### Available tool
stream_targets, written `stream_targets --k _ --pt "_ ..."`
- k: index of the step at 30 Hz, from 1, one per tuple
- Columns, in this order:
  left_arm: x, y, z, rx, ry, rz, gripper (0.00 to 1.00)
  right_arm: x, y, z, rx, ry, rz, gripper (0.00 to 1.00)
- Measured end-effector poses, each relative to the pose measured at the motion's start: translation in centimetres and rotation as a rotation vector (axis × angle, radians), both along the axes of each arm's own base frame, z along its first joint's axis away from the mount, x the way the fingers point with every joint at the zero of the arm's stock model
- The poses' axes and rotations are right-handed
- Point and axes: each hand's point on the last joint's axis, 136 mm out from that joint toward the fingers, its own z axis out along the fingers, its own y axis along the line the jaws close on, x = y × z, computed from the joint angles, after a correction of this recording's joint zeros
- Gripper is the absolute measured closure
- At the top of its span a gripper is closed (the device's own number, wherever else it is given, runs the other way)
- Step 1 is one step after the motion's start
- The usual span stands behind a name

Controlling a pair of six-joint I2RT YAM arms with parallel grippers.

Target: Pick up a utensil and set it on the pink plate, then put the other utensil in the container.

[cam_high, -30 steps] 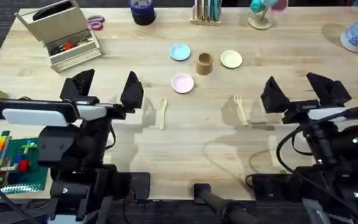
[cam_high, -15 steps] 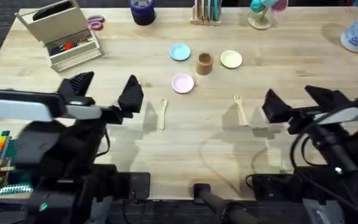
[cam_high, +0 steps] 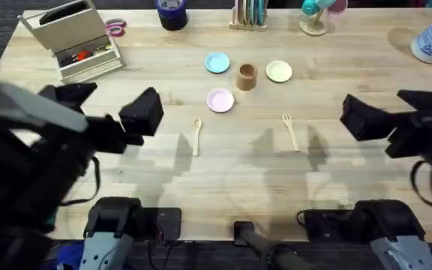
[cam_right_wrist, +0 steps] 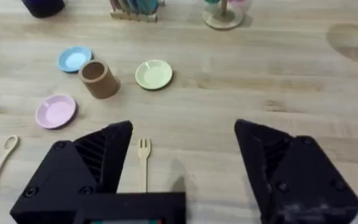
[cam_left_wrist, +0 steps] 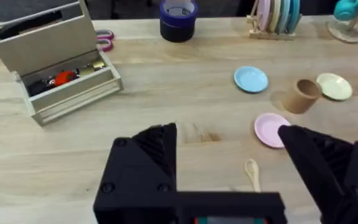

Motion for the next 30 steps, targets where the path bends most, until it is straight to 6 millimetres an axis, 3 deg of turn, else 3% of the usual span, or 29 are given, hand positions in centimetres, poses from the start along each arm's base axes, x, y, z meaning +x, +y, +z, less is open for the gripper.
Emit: stream_targets --k 9,18,24,30 --pt "0.3 -0.3 3.7 0.010 0.154 -0.024 0.007 0.0 0.0 2.3 -0.001 0.182 0.000 0.006" --pt "0.9 -0.4 4.7 0.040 0.335 -0.047 0.007 0.5 0.0 2.8 -0.001 0.324 0.000 0.005" --pt "2.5 -0.4 3.8 0.057 0.408 -0.061 0.007 1.4 0.0 1.7 0.000 0.434 0.001 0.004" --pt "2.9 -0.7 2.1 0.051 0.499 -0.080 0.007 2.4 0.1 0.5 0.000 0.491 0.002 0.004"
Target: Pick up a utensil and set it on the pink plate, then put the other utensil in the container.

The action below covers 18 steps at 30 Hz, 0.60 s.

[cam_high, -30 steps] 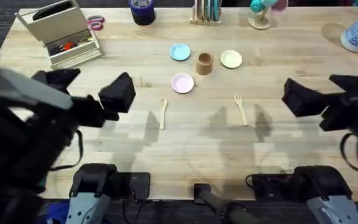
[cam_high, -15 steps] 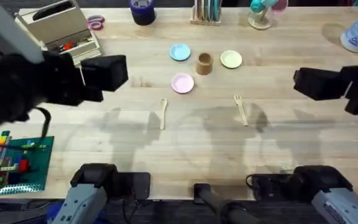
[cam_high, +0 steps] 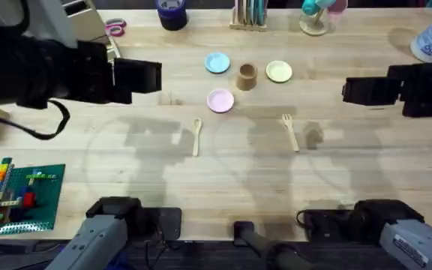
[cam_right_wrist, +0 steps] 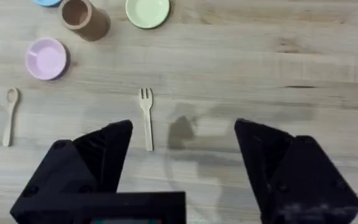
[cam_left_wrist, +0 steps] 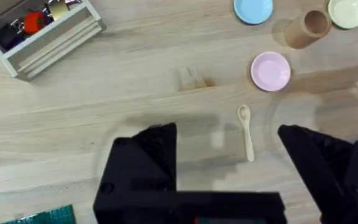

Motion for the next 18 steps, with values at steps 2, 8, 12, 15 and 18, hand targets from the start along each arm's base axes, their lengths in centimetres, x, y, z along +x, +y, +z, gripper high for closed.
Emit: stream_targets --k 2,8,12,15,18 --pt "0.1 0.0 -0.1 -0.002 0.005 -0.001 0.007 0.1 0.0 -0.1 0.000 0.005 0.000 0.004" --pt "-0.6 0.0 -0.8 -0.026 0.057 0.029 0.006 0.1 0.0 -0.1 0.000 0.006 0.000 0.004" --pt "-1.3 -0.4 -1.9 -0.032 0.126 0.026 0.006 0.1 0.0 -0.1 0.000 0.006 0.000 0.004" --pt "-1.2 -1.1 -2.9 -0.040 0.186 0.013 0.003 0.1 0.0 -0.1 0.000 0.006 0.000 0.004" --pt "-1.0 -2.2 -4.1 -0.035 0.252 -0.004 0.004 0.1 0.0 -0.1 0.000 0.006 0.000 0.004"
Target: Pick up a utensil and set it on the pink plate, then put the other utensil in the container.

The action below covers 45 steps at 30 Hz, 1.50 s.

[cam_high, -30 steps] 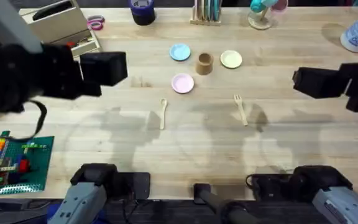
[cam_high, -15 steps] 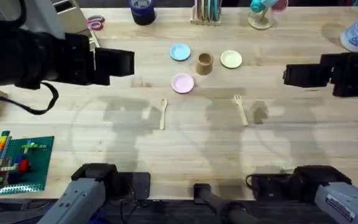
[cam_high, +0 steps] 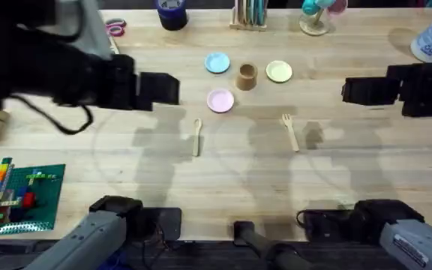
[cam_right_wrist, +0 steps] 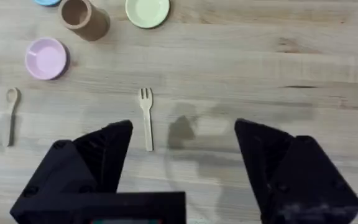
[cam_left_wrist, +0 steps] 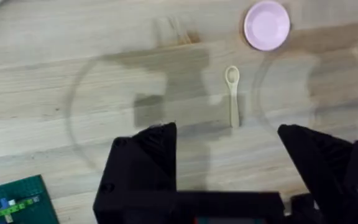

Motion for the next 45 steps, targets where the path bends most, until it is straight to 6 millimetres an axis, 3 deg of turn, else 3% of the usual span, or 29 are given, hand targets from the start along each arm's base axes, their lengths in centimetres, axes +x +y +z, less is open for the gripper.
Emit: stream_targets --k 6,16,32,39,45 --pt "1.2 -2.4 -2.2 0.012 0.038 -0.040 0.005 0.0 0.0 0.0 0.000 0.000 0.000 0.003" --pt "0.7 -5.2 -9.4 0.012 0.182 -0.037 0.005 0.0 0.0 0.0 0.000 0.000 0.000 0.004" --pt "2.5 -9.5 -16.1 0.076 0.293 -0.060 0.006 0.0 0.0 0.0 0.000 0.000 0.000 0.003" --pt "1.3 -9.0 -18.5 0.086 0.347 -0.011 0.006 0.0 0.0 0.0 0.000 0.000 0.000 0.004" --pt "1.3 -8.9 -18.9 0.078 0.341 0.011 0.006 0.0 0.0 0.0 0.000 0.000 0.000 0.003"
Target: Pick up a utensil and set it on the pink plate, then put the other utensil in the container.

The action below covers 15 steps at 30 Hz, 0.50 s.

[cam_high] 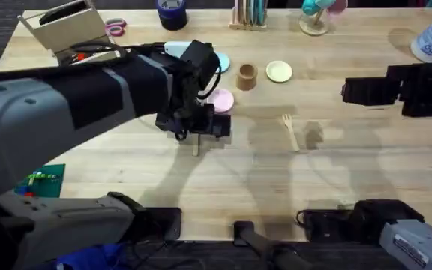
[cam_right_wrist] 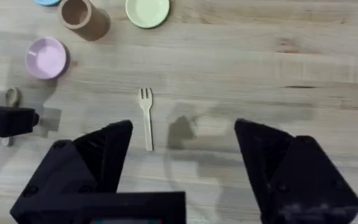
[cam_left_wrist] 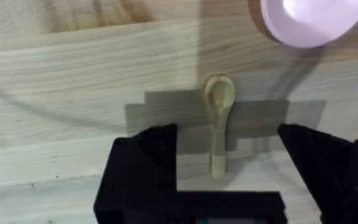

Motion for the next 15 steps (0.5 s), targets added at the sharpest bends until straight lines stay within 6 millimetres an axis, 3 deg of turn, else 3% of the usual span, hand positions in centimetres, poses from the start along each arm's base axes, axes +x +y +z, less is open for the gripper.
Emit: stream_targets --k 3,4,5,15 --pt "0.0 0.0 0.0 -0.001 0.000 0.007 0.006 0.0 0.0 0.0 0.000 0.000 0.000 0.004" --pt "-0.1 0.2 -0.1 0.010 0.002 0.011 0.106 0.0 0.0 0.0 0.000 0.000 0.000 0.003" --pt "-0.2 0.8 -0.2 0.032 0.006 0.022 0.347 0.0 0.0 0.0 0.000 0.000 0.000 0.003" --pt "-0.5 0.7 -0.2 0.021 0.022 0.035 0.942 0.0 0.0 0.0 0.000 0.000 0.000 0.003"
